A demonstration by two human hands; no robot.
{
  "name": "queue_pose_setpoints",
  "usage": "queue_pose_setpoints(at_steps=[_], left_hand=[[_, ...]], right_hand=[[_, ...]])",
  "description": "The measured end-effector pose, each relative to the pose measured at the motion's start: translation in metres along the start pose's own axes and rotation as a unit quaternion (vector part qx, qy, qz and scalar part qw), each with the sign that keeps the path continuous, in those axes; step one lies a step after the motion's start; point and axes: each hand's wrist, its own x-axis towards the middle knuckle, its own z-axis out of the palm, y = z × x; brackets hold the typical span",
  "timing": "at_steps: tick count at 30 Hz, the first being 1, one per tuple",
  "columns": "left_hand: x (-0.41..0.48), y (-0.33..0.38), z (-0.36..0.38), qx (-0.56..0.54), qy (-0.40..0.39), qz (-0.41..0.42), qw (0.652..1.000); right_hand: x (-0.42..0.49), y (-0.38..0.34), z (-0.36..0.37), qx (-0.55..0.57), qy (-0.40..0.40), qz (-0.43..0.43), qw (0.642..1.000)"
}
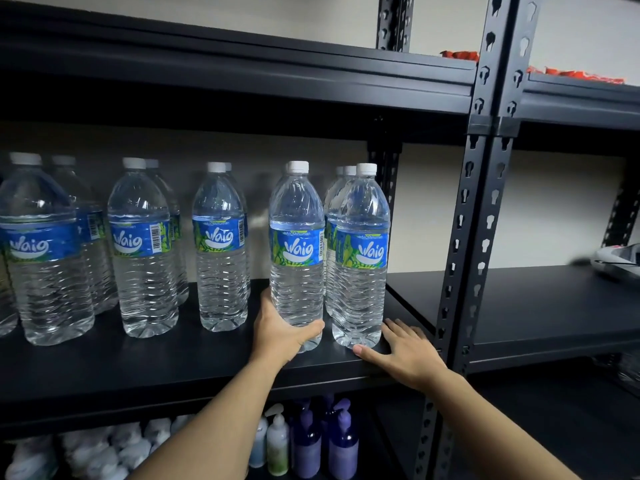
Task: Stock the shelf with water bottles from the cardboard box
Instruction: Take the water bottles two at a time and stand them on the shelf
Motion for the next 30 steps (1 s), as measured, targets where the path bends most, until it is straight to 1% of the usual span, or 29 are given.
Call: queue_pose_setpoints(at_steps=[3, 6, 8, 10, 12, 14, 16, 19, 21, 24, 28, 30], left_hand=[[-0.003, -0.002, -0.004, 0.019, -0.03, -0.028, 0.999], [-0.013, -0.004, -0.007, 0.039, -0.052, -0.058, 0.996], [-0.027, 0.0, -0.007, 0.026, -0.033, -0.09, 0.995], [-0.048, 0.007, -0.006, 0.017, 0.008, -0.106, 0.994], [-0.074, 0.015, 0.0, 0.008, 0.044, -0.105, 0.993], [-0.1, 0.022, 0.009, 0.0, 0.052, -0.095, 0.994], [-0.124, 0.028, 0.023, 0.0, 0.021, -0.091, 0.996], [-0.165, 0.031, 0.053, 0.04, -0.071, -0.099, 0.992], [-0.198, 0.031, 0.077, 0.085, -0.135, -0.088, 0.983], [-0.249, 0.029, 0.111, 0.133, -0.206, -0.076, 0.966], [-0.303, 0.012, 0.161, 0.156, -0.289, -0.109, 0.938], [-0.327, -0.01, 0.187, 0.156, -0.315, -0.132, 0.927]], right_hand=[[-0.013, -0.002, 0.005, 0.01, 0.029, 0.023, 0.999], [-0.033, 0.0, 0.007, 0.01, 0.012, 0.017, 1.0], [-0.053, 0.003, 0.003, 0.009, -0.01, 0.005, 1.0], [-0.075, 0.007, -0.003, 0.037, -0.006, 0.012, 0.999], [-0.101, 0.014, -0.013, 0.066, -0.001, 0.036, 0.997], [-0.133, 0.024, -0.021, 0.062, -0.003, 0.069, 0.996], [-0.171, 0.043, -0.028, 0.035, 0.009, 0.1, 0.994], [-0.232, 0.075, -0.033, 0.021, 0.018, 0.173, 0.985], [-0.271, 0.102, -0.031, 0.025, 0.02, 0.212, 0.977], [-0.324, 0.134, -0.028, 0.041, 0.012, 0.246, 0.968], [-0.377, 0.171, -0.004, 0.096, -0.019, 0.308, 0.946], [-0.392, 0.188, 0.018, 0.12, -0.067, 0.334, 0.932]])
